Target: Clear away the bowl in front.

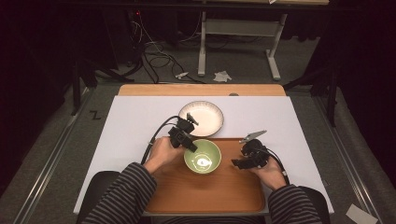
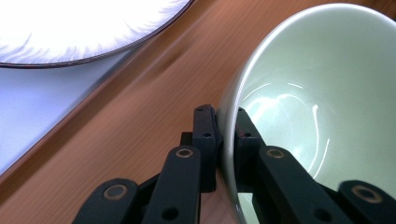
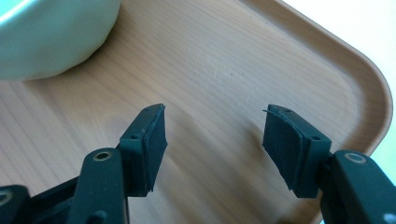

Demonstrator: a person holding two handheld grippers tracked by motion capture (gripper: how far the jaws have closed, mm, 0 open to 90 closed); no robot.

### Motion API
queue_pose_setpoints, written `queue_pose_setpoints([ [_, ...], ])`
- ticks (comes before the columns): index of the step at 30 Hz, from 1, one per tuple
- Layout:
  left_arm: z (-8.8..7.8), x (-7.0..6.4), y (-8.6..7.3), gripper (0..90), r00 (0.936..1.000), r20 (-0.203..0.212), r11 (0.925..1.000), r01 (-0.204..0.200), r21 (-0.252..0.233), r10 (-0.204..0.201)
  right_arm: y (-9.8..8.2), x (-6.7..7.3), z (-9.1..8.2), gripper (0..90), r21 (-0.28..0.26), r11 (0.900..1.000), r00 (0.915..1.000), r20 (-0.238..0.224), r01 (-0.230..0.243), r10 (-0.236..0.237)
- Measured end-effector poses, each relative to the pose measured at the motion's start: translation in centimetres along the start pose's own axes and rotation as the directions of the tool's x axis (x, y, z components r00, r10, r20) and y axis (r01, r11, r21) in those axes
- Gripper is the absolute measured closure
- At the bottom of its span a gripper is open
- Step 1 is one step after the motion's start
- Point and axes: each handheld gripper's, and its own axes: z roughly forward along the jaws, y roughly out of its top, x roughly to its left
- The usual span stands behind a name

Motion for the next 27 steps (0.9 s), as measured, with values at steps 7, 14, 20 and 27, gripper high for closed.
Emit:
queue_pose_setpoints([
  [7,0.07,-0.02,-0.11,83.0,1.0,-0.005,0.9999,-0.008,-0.009,0.008,0.0,-0.01,0.03,40.8,0.002,1.0,1.0,0.001,0.002,-0.002],
  [14,0.09,0.07,-0.12,82.7,1.0,0.001,1.0,-0.001,-0.009,0.001,0.0,0.03,0.08,40.8,0.0,1.0,1.0,-0.002,0.003,-0.003],
  [20,0.17,0.08,-0.23,82.3,1.0,0.002,0.9999,-0.002,-0.011,0.002,0.0,0.04,0.06,40.8,0.001,1.0,1.0,-0.004,0.003,-0.003],
  [27,-0.07,0.02,-0.19,66.2,0.9999,0.015,0.9999,0.004,-0.014,-0.003,-0.01,0.01,0.07,40.7,-0.001,1.0,1.0,-0.007,0.004,-0.004],
])
